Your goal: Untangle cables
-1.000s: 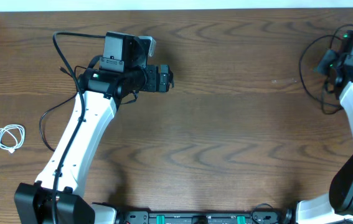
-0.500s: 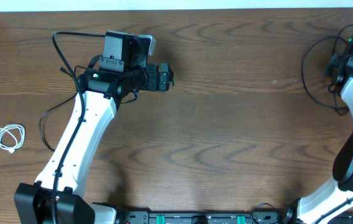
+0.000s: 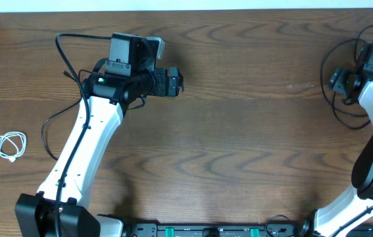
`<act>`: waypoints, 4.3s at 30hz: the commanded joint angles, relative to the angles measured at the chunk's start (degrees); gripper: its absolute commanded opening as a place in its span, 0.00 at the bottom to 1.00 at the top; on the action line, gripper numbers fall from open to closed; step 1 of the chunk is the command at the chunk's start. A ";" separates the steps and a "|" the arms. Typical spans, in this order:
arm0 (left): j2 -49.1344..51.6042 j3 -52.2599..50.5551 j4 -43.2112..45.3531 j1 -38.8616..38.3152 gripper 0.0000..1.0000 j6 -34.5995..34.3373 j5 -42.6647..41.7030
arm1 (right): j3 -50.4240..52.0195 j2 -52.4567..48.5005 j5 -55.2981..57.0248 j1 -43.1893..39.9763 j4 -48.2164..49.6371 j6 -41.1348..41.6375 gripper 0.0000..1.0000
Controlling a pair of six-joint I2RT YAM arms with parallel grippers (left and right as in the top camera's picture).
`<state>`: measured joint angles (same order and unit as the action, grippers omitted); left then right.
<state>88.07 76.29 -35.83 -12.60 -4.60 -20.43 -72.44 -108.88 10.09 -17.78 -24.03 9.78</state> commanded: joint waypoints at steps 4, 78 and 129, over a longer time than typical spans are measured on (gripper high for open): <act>-0.83 -0.09 -0.61 -0.13 0.96 0.48 0.52 | -0.66 8.22 -6.40 -0.13 -3.50 -1.33 0.96; -0.83 -0.09 -0.57 -0.13 0.96 0.50 0.52 | -0.63 22.91 -19.58 22.38 -31.47 -2.14 0.99; -0.83 -0.09 -0.57 -0.13 0.96 0.50 0.52 | -0.61 22.91 -19.87 26.51 -29.53 -1.70 0.99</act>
<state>88.07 76.29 -36.18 -12.60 -4.60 -20.43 -72.49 -86.19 -10.04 8.34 -53.71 8.47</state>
